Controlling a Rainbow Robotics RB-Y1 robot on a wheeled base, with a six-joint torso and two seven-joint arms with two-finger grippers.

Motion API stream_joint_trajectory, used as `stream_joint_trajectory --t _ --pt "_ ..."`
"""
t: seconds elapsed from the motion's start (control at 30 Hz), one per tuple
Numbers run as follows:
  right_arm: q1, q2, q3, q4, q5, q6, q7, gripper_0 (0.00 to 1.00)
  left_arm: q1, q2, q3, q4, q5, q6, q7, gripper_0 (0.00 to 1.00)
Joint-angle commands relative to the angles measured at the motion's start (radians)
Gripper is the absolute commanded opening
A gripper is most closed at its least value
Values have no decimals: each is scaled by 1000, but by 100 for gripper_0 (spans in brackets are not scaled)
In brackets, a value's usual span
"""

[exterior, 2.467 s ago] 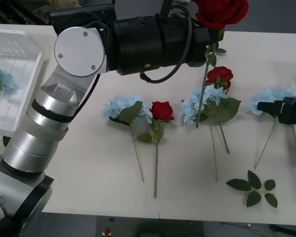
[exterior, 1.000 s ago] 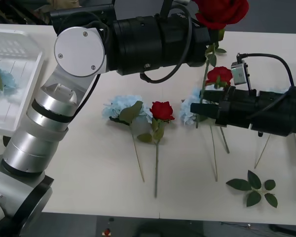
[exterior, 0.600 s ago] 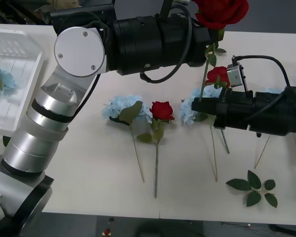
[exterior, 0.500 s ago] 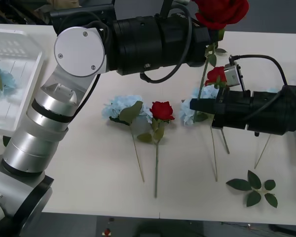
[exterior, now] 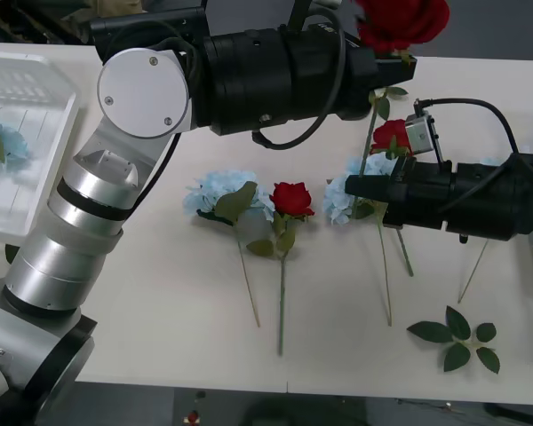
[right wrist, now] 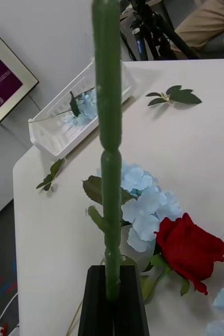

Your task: Put the red flowers into the right box and the blue flowers into the left box

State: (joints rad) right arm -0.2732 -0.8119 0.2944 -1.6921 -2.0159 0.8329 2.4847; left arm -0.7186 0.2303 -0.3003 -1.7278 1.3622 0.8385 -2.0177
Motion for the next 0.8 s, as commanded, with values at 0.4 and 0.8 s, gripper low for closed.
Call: stream_joint_trajectory --t 0.4,0.8 --pt "0 -148 -51 198 -41 147 -47 0 28 20 3 -32 38 -42 0 100" --pt "45 -312 -367 588 240 446 -296 0 39 290 245 65 245 623 364 100"
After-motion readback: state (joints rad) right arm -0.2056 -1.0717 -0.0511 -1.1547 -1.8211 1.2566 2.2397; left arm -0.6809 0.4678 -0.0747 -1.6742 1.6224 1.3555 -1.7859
